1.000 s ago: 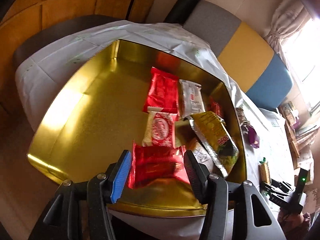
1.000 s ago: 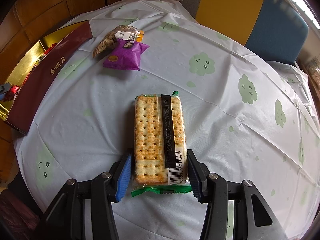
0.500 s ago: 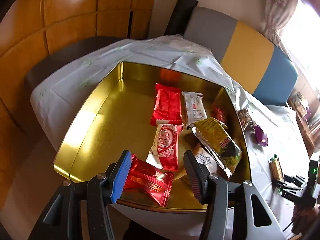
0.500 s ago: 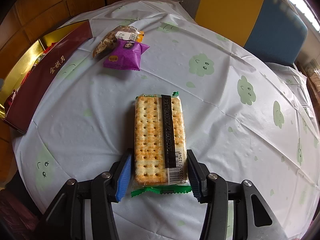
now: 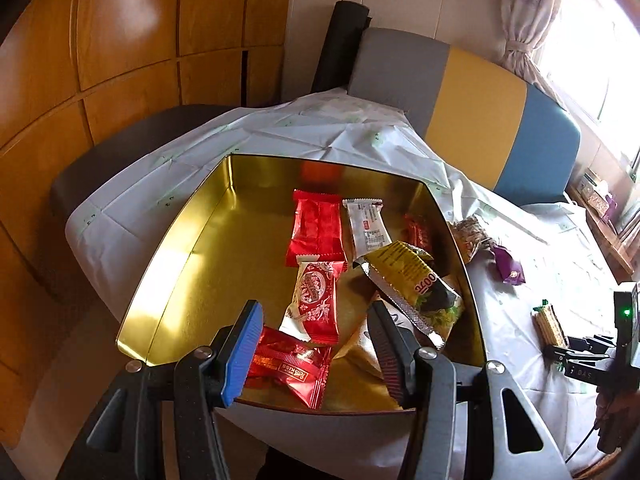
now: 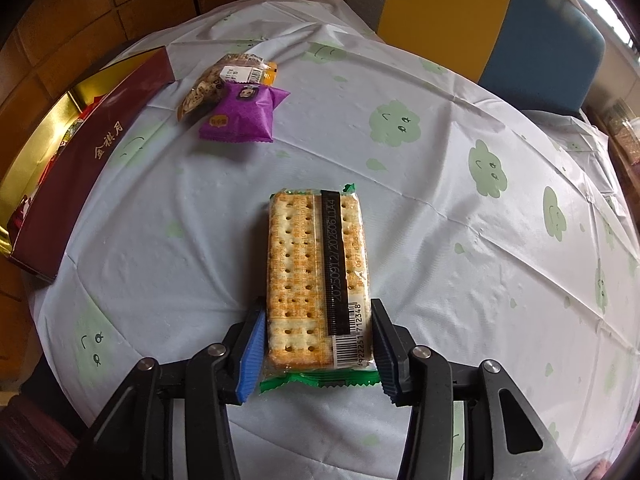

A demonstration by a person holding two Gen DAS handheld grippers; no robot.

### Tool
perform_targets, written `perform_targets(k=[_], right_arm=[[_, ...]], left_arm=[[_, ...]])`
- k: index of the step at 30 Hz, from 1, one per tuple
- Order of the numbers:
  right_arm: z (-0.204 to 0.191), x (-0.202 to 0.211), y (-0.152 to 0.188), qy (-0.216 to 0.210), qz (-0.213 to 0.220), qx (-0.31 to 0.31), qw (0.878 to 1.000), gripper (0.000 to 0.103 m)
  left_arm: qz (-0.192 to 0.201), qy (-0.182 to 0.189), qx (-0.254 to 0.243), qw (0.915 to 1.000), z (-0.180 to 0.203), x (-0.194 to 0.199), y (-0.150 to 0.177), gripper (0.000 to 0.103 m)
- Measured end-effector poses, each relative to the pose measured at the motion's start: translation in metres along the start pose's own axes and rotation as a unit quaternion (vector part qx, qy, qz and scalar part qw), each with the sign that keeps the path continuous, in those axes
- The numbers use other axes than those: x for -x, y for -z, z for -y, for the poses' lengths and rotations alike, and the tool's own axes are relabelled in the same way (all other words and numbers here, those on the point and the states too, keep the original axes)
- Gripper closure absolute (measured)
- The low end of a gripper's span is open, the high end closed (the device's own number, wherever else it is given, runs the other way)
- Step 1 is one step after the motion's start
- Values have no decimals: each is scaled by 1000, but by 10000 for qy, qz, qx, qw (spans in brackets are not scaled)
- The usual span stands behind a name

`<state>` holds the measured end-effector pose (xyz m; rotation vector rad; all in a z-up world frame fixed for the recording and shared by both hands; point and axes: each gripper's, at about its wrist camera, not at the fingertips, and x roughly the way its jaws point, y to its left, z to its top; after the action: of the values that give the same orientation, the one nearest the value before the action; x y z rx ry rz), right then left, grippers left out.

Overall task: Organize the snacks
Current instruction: 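Carry the cracker pack over the tin with the right tool, then lower the cracker pack into the tin and open the right tool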

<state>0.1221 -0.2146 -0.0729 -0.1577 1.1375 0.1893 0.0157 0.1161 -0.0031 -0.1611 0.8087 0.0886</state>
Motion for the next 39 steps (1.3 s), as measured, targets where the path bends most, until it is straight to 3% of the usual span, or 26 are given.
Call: perform_targets(k=[10, 18, 29, 39], right_arm=[[6, -2, -6, 12, -98, -420, 9991, 55], [-6, 29, -18, -382, 382, -635, 9965, 55], [-101, 62, -46, -1266, 685, 46, 9896, 55], [-201, 62, -80, -1832, 720, 609, 9785, 55]], left_arm=[[71, -8, -45, 10000, -1, 6, 3, 48], [176, -27, -58, 9998, -3, 11, 1, 48], [292, -121, -21, 9995, -8, 15, 2, 48], [398, -293, 132, 9987, -24, 19, 1, 48]])
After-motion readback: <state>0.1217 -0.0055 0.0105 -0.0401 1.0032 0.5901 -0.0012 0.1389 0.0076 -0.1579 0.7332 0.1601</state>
